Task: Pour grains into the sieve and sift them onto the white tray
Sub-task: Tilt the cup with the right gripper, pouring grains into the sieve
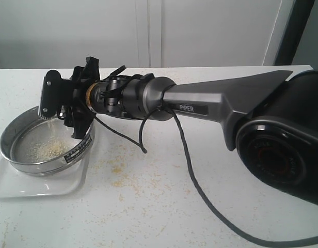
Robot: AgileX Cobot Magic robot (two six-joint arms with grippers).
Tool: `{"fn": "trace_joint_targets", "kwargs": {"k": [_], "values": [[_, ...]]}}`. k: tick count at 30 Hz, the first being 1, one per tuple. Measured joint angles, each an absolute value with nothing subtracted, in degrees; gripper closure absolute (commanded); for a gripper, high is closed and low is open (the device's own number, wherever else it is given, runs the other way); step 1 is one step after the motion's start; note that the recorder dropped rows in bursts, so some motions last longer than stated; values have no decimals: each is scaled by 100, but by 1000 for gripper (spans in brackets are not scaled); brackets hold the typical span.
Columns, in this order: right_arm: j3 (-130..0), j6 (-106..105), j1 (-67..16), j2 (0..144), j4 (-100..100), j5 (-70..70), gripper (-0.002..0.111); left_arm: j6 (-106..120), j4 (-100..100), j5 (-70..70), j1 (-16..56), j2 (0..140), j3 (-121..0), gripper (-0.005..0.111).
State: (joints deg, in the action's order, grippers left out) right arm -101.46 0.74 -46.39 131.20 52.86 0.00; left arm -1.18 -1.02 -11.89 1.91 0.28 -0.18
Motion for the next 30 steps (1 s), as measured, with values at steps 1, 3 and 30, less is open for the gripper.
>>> {"fn": "trace_joint_targets", "kwargs": {"k": [1, 3, 30], "values": [[-10146, 0, -4648, 13120, 5286, 38, 108, -118, -102, -1189, 191, 28, -18, 107], [-10146, -163, -4674, 13120, 5286, 111, 108, -118, -102, -1189, 191, 28, -18, 107], [-10146, -694, -4732, 13120, 5286, 396, 108, -118, -102, -1189, 191, 28, -18, 107]]}}
